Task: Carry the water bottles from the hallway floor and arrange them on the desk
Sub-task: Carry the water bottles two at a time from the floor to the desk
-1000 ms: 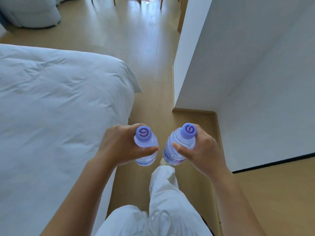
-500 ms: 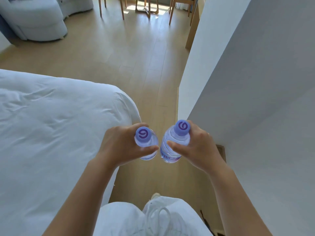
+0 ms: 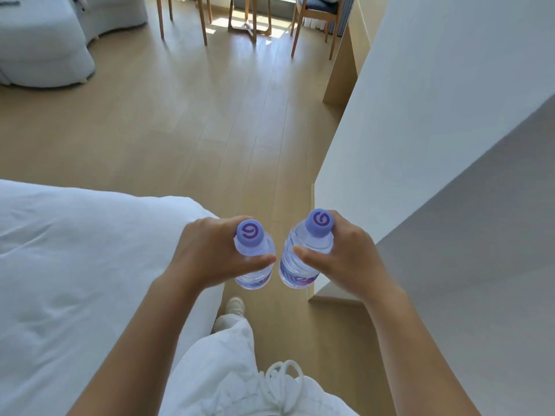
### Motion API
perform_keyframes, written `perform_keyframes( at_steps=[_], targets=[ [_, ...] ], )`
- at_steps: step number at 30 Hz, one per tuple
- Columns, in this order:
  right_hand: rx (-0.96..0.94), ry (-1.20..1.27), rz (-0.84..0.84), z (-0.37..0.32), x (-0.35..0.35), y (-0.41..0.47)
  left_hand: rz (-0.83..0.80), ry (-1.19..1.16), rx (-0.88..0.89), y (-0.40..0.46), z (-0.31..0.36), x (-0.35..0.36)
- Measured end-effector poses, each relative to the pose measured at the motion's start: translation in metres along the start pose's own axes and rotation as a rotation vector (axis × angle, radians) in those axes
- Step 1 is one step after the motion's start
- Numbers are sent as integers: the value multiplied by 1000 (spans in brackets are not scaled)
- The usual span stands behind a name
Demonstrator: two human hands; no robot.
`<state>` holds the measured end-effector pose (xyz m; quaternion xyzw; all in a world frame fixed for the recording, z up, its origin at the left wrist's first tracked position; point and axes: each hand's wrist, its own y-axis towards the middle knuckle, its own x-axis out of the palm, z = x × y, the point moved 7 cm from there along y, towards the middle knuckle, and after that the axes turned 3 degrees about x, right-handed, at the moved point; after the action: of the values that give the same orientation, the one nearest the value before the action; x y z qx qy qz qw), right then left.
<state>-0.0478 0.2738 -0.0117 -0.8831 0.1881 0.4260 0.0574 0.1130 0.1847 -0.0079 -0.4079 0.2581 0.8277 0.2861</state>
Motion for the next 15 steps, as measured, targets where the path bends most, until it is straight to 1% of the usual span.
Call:
perform_keyframes(
  at_steps=[3, 7, 10, 15],
  targets=[
    [12, -9, 11, -11, 8, 64, -7, 14, 52, 58, -30, -14],
    [38, 18, 39, -22, 15, 130, -5, -64, 65, 124, -69, -36],
    [61, 29, 33, -22, 22, 170, -23, -60, 77, 163, -90, -41],
    [84, 43, 50, -18, 28, 231, -51, -61, 33, 217, -133, -39]
  ],
)
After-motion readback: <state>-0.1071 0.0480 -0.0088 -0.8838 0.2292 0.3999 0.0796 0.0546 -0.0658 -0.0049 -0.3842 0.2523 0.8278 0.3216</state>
